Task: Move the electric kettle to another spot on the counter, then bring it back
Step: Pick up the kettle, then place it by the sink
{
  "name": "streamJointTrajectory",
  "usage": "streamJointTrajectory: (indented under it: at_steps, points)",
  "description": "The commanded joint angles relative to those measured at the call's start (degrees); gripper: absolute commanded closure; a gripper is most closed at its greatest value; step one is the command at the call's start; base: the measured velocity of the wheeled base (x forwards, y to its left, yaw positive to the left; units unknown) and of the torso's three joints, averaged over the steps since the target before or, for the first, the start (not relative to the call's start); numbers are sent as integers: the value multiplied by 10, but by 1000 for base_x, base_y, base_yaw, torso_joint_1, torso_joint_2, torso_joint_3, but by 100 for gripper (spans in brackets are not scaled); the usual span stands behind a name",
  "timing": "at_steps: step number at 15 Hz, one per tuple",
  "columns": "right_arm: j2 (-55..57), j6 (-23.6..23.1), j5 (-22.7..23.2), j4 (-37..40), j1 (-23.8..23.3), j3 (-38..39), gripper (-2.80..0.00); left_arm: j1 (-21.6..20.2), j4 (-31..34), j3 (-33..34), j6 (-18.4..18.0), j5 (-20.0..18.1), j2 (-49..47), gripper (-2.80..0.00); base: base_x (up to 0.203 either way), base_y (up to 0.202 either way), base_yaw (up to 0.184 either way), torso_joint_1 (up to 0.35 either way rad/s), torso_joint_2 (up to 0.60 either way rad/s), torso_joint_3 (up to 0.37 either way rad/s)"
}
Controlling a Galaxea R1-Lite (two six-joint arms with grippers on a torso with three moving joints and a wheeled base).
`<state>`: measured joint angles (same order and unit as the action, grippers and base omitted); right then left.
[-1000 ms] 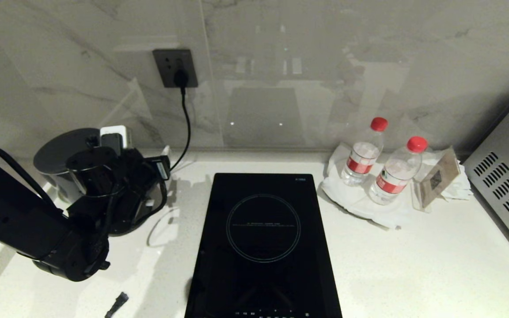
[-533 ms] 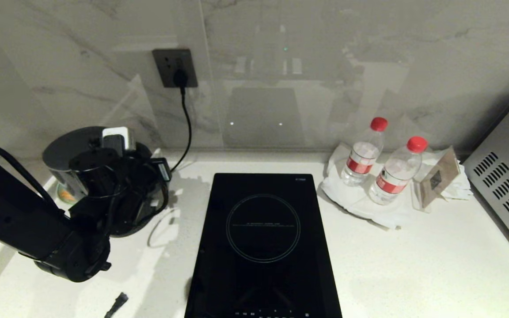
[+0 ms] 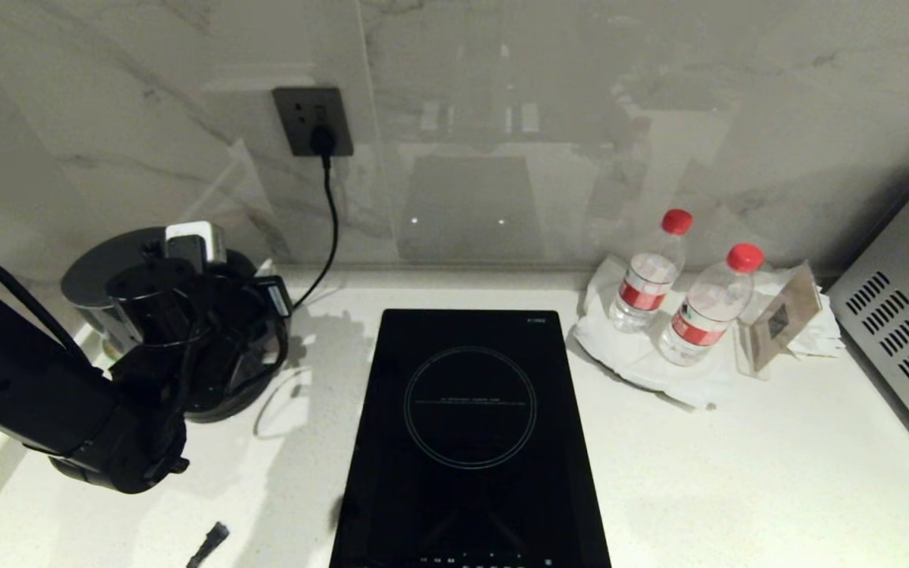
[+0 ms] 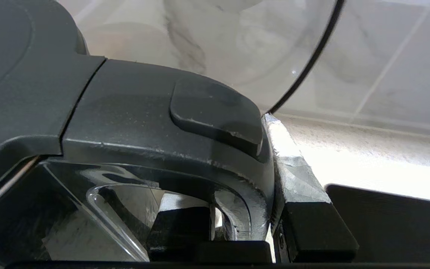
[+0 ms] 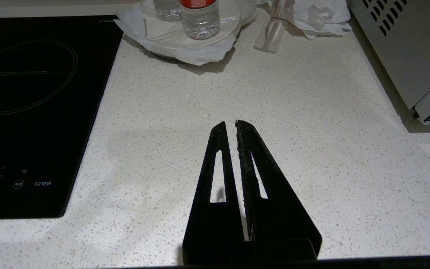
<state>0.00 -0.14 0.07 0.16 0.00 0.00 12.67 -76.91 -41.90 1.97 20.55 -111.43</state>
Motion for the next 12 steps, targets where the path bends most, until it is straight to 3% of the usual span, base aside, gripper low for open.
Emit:
streamJointTrajectory:
  at_steps: [1, 6, 10, 12]
  points:
    - [0, 0, 0, 0, 0, 0, 0, -2, 21, -21, 0, 0, 11, 0, 0, 0, 0, 0, 0, 0]
    - [0, -1, 0, 0, 0, 0, 0, -6, 102, -58, 0, -8, 72, 0, 0, 0, 0, 0, 0, 0]
    - [0, -1, 0, 0, 0, 0, 0, -6, 130, -71, 0, -12, 100, 0, 0, 0, 0, 0, 0, 0]
    - [0, -1, 0, 0, 0, 0, 0, -5, 195, -64, 0, -12, 136, 0, 0, 0, 0, 0, 0, 0]
